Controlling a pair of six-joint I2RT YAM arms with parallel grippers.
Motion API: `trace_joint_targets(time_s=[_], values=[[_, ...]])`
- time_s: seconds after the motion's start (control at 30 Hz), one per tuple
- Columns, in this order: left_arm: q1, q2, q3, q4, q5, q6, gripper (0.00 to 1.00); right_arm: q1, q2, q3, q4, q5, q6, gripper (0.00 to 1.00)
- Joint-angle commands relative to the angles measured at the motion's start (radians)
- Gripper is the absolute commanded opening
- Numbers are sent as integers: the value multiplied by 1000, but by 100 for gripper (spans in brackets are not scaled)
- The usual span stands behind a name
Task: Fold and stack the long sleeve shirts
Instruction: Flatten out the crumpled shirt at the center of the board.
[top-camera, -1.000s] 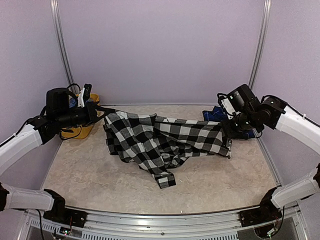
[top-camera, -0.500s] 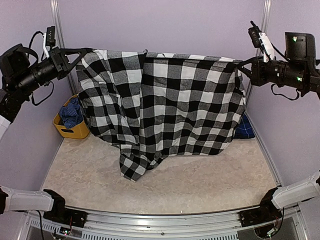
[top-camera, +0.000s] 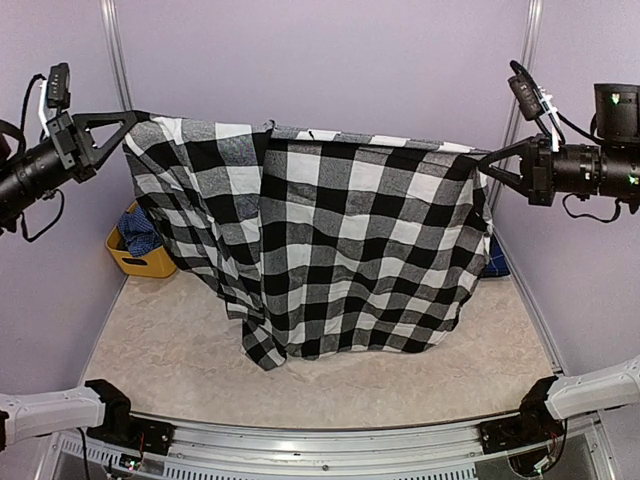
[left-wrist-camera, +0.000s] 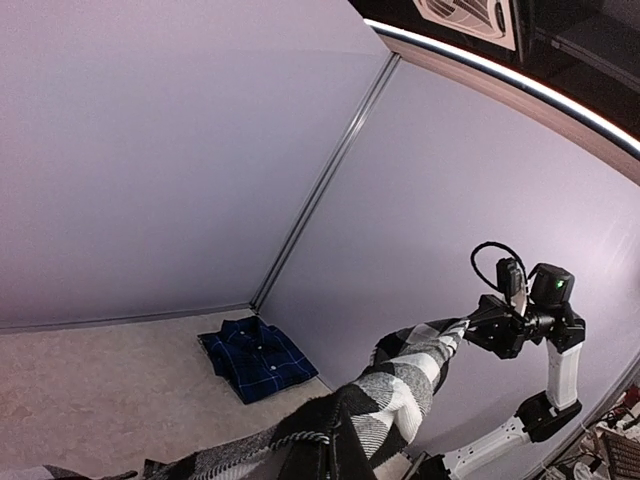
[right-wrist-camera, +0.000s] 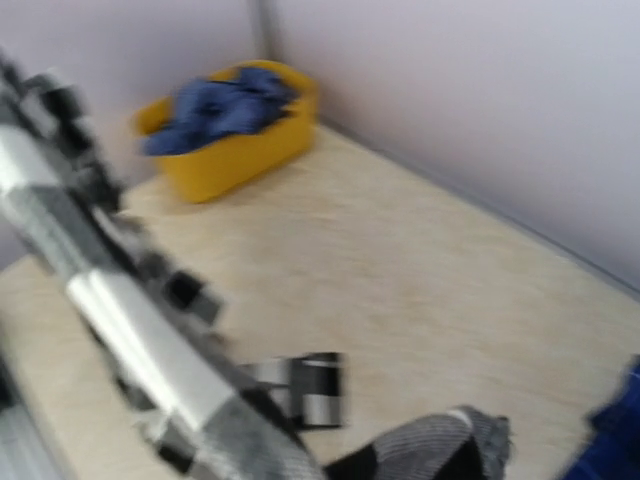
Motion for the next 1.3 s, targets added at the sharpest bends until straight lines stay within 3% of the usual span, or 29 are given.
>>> trace_joint_targets(time_s=[0.0,0.2,0.57,0.67,0.8,1.07,1.27], values=[[-1,-122,15,-22,-19,-35,0,-10,-96,-14,-7,-185,32,0],[28,-170,105,-81,47,-49,0,-9,-164,-7,48,-329,93,0],[165,-122,290,-104,180,-56,0,-9,-169,48,100,-383,132,0],[175,-75,288,-106,169,-43,0,-9,-161,52,89,-293,139,0],[174,-14,231,-94,89,8,0,-9,-116,40,40,-62,142,0],[174,184,-25,59,-143,88,0,-27,75,-91,96,401,76,0],[181,445,-197,297,-230,88,0,-227,337,-225,338,449,-73,0]])
